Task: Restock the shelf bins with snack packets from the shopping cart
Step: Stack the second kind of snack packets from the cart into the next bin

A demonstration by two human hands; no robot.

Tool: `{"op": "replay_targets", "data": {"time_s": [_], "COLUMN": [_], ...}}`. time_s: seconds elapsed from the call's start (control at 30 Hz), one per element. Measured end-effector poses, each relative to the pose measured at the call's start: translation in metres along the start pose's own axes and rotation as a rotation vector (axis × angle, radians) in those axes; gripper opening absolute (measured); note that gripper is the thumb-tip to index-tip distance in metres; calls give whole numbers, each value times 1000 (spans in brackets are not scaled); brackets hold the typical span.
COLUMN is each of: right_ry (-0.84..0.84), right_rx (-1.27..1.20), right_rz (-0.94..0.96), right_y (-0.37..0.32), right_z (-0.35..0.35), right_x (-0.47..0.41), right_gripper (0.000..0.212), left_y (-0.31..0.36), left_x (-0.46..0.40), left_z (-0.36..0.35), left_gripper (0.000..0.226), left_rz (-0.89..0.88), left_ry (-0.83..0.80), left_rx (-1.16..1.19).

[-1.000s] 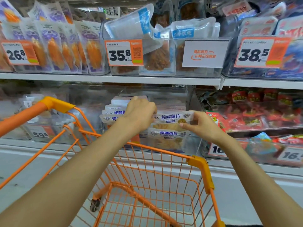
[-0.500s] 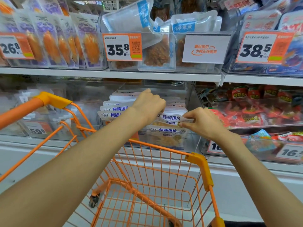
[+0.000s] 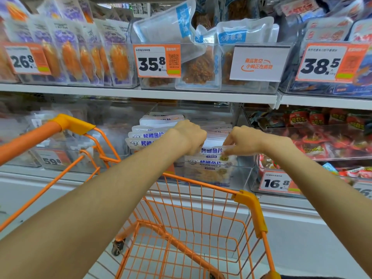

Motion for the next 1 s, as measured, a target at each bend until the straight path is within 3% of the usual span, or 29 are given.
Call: {"op": "replay_targets", "data": {"time_s": [0.07, 0.13, 0.57, 0.83, 1.0], "right_ry": [142, 175, -22, -129, -108], "right_rx": [46, 71, 140, 44, 8], "right_rz": [29, 53, 30, 18, 18], "right_y": [-8, -16, -15, -5, -4], "right_z": [17, 21, -3, -26, -29], "right_x": [5, 7, -13, -25, -24], "right_gripper": [19, 18, 24, 28, 33], "left_y": [-2, -3, 7, -8, -2], "left_x": [1, 2, -11, -22, -16], "left_z": [8, 13, -4, -39, -37], "left_gripper": [19, 19, 18, 35, 37], "left_rz": [-2, 15, -12, -50, 22], "left_ry": [65, 103, 31, -221, -155], "left_rx": [18, 63, 155, 335, 320]}}
Point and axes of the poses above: each hand's wrist, its own x-axis away from the middle knuckle, its own z-axis out of the back of the hand, y = z × x, the point moved 10 cm from there along -x, towards the middle knuckle, and after that the axes turned 7 degrees about -y, right-handed, at the moved point
